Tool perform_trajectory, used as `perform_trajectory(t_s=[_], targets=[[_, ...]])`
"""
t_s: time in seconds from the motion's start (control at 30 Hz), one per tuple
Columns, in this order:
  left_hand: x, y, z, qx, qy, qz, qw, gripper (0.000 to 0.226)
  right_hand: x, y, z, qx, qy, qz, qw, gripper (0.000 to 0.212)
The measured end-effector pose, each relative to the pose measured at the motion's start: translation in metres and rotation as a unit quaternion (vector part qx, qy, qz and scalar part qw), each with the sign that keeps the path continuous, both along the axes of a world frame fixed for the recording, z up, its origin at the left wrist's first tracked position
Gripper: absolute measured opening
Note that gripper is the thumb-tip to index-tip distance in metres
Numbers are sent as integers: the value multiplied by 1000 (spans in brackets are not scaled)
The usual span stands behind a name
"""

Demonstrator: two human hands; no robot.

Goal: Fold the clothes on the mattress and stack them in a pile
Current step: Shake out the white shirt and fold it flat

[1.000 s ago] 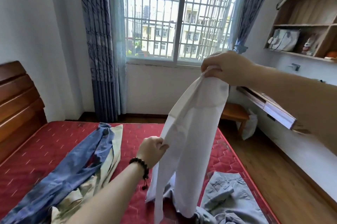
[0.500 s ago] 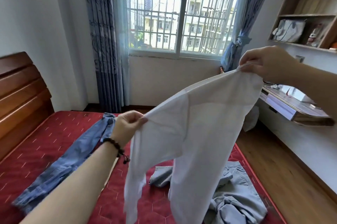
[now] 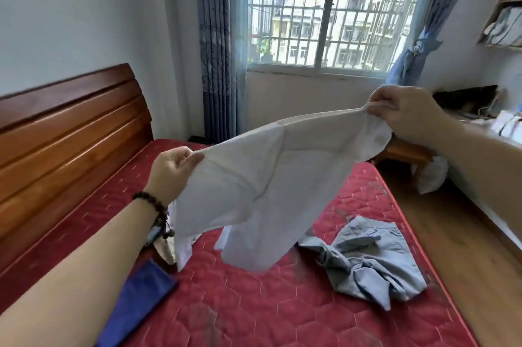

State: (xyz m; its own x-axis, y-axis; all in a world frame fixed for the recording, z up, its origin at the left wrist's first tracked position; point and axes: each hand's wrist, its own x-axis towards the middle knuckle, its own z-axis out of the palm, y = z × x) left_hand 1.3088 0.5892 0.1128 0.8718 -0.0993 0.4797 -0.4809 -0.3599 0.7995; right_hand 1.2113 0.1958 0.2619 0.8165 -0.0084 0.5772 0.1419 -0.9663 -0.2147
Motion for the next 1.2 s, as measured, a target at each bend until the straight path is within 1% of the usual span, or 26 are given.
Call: perform_trajectory(t_s=[0.1,0.27,0.4,0.5,0.57,0.63,0.73,0.87,0.93,1.07,1.13,1.2], targets=[[-54,30,-14,28,20,0,999,36,-28,15,-23,-10,22,19,1000,12],[-107,65,-30,44,62,3,997,32,-35,33,-41,-60,95,-4,994,20],[-118,77,-46,46,110,-25,993,41,-22,42,-50,-66,122,-26,990,18],[-112,78,-70,55,153,-34,986,39,0,43,-69,-73,159,-44,984,17],[-100,77,-93,57,186,-35,980,38,24,42,-94,-74,187,-47,978,15],[-83,75,-123,70,216,-29,973,34,53,41,-130,-75,212,-47,973,14],[-47,72,-179,98,262,-18,960,27,104,41,-200,-81,246,-53,964,13],[18,65,-270,183,319,-7,930,21,177,45,-312,-92,296,-59,949,18],[54,59,-317,208,343,0,916,21,214,45,-364,-95,308,-68,944,20],[118,48,-391,216,374,22,902,26,285,37,-451,-98,319,-65,940,21],[145,45,-418,218,377,44,899,28,314,33,-485,-90,318,-64,942,28],[168,43,-441,213,378,69,898,28,341,30,-515,-89,326,-60,939,30]])
